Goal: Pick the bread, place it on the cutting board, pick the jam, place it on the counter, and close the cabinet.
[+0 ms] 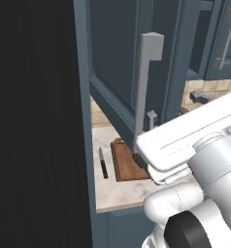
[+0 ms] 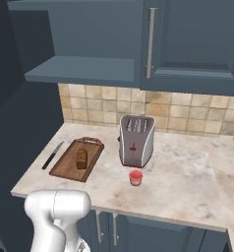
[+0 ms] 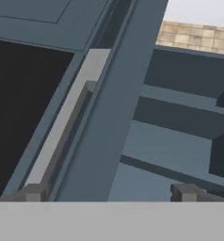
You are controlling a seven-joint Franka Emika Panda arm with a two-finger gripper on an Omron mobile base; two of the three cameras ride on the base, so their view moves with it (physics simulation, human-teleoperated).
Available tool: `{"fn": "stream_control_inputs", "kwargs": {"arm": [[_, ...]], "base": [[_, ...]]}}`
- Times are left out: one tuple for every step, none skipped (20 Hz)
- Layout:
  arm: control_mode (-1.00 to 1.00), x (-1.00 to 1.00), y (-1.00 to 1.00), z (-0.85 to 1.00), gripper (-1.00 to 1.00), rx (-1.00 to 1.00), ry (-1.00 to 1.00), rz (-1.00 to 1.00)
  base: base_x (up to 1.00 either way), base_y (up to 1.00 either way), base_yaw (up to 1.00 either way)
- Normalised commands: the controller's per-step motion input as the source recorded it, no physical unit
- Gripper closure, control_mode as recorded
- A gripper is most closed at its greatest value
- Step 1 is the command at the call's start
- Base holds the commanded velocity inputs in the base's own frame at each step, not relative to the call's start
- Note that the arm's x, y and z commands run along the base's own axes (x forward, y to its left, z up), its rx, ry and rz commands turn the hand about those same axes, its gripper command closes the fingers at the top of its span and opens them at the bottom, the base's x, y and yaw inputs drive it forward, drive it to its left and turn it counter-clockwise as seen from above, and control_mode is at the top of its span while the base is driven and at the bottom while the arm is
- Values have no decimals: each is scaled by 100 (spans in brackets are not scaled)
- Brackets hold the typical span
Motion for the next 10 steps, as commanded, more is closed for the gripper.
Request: {"fn": "stream_control_inputs", "kwargs": {"arm": [[-100,55,-54,-3,-100,11,-12,0],[-100,54,-52,-5,-100,10,-12,0],[-100,54,-49,-6,-100,9,-12,0],[-100,55,-46,-8,-100,8,-13,0],[-100,58,-46,-9,-100,7,-12,0],[-100,62,-41,-12,-100,5,-12,0],[-100,63,-41,-13,-100,5,-12,0],[-100,62,-41,-13,-100,5,-12,0],[-100,61,-41,-12,-100,5,-13,0],[-100,59,-42,-11,-100,5,-13,0]], "base": [[0,0,0],[0,0,0],[0,0,0],[0,0,0],[0,0,0],[0,0,0],[0,0,0],[0,0,0],[0,0,0],[0,0,0]]}}
